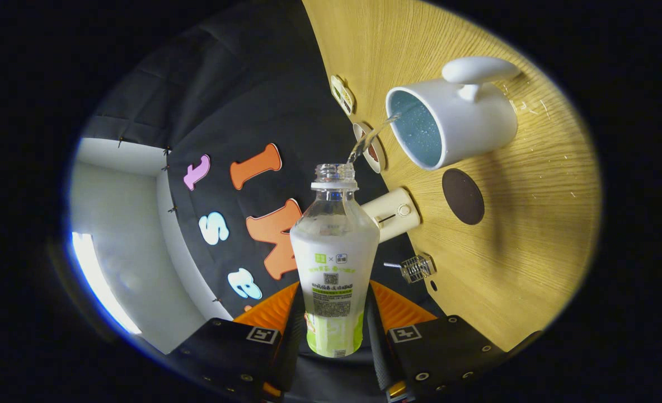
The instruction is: Take the bottle from table, then pour the juice into the cup, finally place the bottle on the coaster
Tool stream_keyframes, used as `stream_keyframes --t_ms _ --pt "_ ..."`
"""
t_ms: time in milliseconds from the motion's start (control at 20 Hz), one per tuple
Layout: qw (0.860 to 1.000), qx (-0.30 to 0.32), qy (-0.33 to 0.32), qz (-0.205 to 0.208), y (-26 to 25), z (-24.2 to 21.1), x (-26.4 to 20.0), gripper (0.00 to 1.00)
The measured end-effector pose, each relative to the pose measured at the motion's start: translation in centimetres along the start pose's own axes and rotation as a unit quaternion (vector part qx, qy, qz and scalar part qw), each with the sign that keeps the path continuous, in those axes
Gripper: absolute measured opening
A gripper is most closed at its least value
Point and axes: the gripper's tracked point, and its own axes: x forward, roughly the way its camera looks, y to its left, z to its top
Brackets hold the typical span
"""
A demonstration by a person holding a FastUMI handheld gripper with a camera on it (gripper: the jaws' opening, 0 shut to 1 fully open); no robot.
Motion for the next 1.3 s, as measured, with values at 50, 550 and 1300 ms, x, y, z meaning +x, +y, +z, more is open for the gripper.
stream_keyframes --t_ms 50,550,1300 --pt "1.000 0.002 -0.001 0.000 0.0 0.1 0.1 0.57" --pt "0.999 0.039 -0.009 0.003 0.3 0.7 0.1 0.57" --pt "0.992 0.123 -0.012 0.032 1.7 1.2 0.2 0.57"
